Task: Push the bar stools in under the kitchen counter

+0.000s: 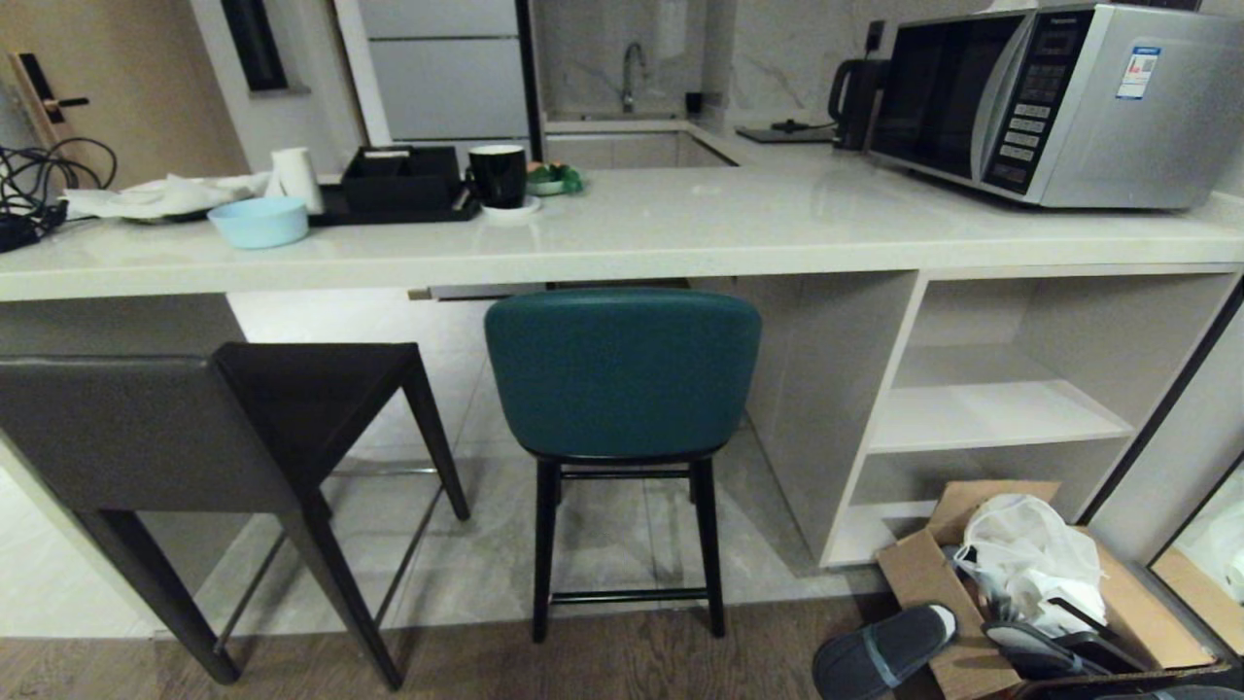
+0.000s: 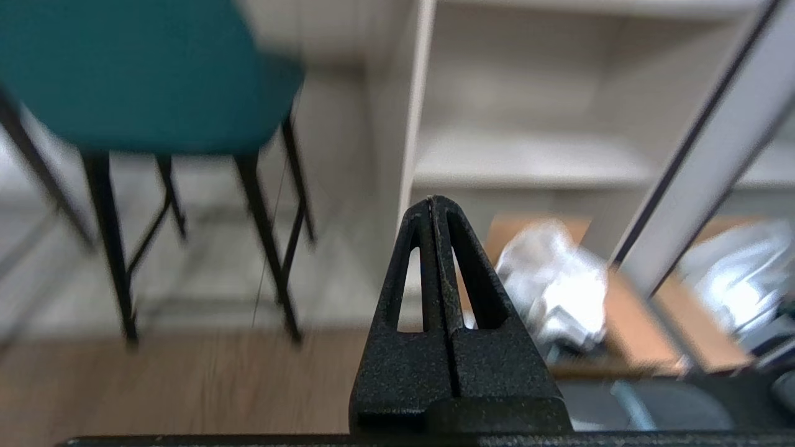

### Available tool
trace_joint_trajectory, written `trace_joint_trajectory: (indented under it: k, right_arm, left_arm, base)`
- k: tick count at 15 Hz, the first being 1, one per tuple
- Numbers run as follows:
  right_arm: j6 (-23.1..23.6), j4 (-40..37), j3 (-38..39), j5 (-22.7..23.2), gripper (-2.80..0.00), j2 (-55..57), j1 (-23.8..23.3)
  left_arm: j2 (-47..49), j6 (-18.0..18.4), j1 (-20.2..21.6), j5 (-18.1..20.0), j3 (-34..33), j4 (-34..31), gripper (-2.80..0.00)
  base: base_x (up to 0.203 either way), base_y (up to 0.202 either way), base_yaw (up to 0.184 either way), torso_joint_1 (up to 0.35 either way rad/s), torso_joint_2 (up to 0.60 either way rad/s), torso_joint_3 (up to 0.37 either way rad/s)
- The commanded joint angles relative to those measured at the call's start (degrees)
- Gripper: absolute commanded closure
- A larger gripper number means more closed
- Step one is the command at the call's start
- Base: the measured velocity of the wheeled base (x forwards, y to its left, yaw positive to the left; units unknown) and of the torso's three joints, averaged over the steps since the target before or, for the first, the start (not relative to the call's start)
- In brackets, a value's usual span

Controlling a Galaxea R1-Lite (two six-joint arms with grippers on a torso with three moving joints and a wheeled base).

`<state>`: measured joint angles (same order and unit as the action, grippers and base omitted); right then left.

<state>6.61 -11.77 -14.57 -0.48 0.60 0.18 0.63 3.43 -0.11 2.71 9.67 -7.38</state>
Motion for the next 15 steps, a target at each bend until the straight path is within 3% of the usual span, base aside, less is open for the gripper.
trace_joint_trajectory:
  k: [1, 3, 7, 15]
  right_arm:
    - [0.5, 4.8, 9.4, 0.3, 0.00, -0.6, 0.0]
    - [0.5, 12.5, 14.4, 1.3, 0.00, -0.6, 0.0]
    - [0.8, 11.5, 14.6, 3.0, 0.00, -0.7, 0.0]
    - [0.1, 11.5, 14.6, 2.9, 0.00, -0.6, 0.0]
  left_arm:
    - [-0.7, -0.4, 0.0, -0.4, -2.1, 0.1, 0.00]
    - [-0.7, -0.2, 0.1, -1.8, -4.5, 0.2, 0.00]
    - [-0.6, 5.6, 0.1, 0.7, -10.5, 9.9, 0.00]
    - [-0.6, 6.0, 0.1, 0.8, -10.6, 9.9, 0.00]
  base:
    - [0.000, 0.000, 0.000, 0.000, 0.00, 0.000]
    - [0.000, 0.000, 0.000, 0.000, 0.00, 0.000]
    - [0.000, 0.000, 0.000, 0.000, 0.00, 0.000]
    - [0.000, 0.000, 0.000, 0.000, 0.00, 0.000]
